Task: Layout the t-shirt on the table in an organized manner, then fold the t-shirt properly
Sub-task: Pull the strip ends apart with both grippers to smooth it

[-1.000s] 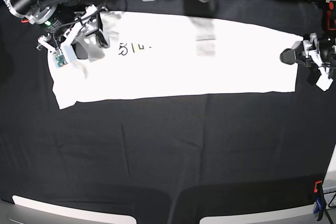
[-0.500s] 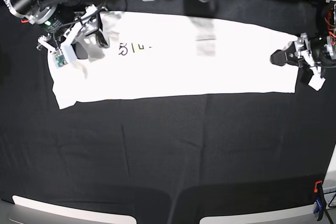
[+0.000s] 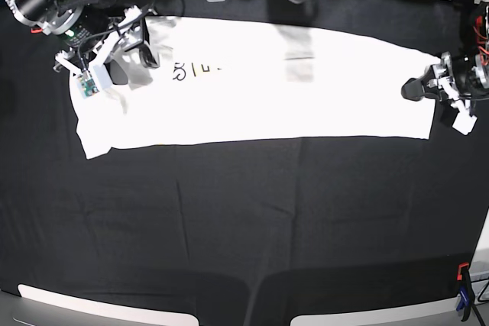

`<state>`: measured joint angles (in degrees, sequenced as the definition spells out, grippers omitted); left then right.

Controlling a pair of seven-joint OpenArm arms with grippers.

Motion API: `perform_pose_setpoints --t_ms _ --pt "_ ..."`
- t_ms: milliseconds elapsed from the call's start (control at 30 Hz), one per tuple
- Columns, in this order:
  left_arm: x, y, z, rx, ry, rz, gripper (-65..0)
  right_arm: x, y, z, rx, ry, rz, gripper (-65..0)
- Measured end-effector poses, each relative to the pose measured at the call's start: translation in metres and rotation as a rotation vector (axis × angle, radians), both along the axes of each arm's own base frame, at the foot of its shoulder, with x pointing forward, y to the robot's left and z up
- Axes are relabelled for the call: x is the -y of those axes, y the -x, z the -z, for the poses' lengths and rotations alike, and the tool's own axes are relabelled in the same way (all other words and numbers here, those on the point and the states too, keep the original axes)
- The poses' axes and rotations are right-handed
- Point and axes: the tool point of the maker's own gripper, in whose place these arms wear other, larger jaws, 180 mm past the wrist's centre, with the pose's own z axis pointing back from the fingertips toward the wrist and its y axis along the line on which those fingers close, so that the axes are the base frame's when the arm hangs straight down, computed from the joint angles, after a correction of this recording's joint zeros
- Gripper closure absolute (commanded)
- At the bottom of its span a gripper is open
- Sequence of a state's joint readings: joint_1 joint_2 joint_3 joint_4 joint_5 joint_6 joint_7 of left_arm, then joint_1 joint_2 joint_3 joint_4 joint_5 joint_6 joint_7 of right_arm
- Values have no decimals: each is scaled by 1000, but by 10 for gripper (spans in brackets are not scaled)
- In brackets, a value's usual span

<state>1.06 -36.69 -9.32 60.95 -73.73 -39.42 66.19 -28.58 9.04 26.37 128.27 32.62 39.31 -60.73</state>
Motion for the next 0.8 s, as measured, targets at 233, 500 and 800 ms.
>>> perform_pose_setpoints --t_ms 233,500,800 --pt "-26 -18 9 24 -231 52 0 0 1 1 -4 2 0 -359" --pt "-61 -42 -16 24 -315 12 0 0 1 1 -4 2 0 -359" --pt "-7 -29 -44 53 -233 203 0 0 0 0 -2 -2 -1 -359"
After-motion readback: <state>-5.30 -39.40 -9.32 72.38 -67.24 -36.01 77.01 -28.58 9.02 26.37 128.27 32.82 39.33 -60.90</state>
